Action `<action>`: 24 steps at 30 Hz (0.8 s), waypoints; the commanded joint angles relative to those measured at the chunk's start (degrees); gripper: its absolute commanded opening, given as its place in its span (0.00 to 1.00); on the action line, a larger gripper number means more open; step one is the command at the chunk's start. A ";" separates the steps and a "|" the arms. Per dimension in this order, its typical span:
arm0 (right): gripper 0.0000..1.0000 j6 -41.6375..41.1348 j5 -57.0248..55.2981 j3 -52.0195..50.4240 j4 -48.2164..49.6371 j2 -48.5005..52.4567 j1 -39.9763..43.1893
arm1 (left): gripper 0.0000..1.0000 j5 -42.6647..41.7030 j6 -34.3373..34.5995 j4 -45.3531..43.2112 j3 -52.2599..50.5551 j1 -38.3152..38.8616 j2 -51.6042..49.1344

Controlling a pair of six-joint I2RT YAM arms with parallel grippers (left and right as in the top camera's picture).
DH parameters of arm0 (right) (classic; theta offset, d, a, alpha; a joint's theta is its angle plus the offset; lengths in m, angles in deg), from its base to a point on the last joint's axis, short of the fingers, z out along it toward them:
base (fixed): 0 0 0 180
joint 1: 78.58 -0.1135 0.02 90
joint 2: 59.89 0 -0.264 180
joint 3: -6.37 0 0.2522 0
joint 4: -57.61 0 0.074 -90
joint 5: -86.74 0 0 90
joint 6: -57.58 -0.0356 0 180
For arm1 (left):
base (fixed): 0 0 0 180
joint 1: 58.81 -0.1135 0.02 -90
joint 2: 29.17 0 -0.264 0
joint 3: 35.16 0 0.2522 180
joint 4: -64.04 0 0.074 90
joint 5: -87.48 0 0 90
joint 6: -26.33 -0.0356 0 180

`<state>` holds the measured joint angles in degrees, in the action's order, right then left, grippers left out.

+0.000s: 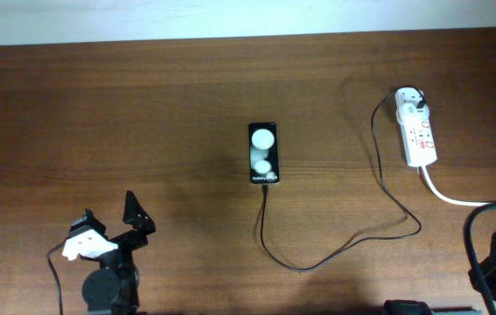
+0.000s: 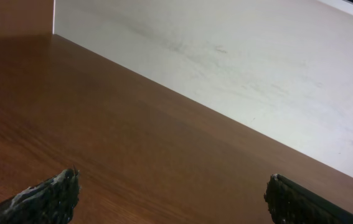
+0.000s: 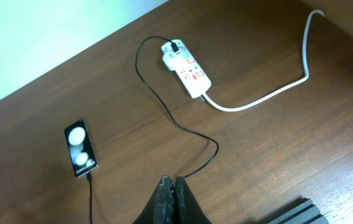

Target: Plug charger to phone and switch on socket

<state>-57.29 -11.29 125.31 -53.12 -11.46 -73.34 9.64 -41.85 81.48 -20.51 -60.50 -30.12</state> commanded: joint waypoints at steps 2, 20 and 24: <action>0.04 0.92 0.57 0.24 -0.35 -0.24 -0.46 | 0.99 -0.61 -1.14 -0.07 -0.37 -0.35 0.55; 0.04 5.62 4.81 0.24 -0.22 -0.55 -0.46 | 0.99 -12.44 -25.59 1.07 -0.37 -0.35 0.50; 0.04 5.62 4.81 0.24 0.48 -0.55 -0.46 | 0.99 -12.44 -25.59 1.07 -0.37 -0.35 0.50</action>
<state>-52.26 -6.79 125.31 -53.10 -11.46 -73.34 -0.39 -63.47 82.49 -20.51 -60.50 -30.12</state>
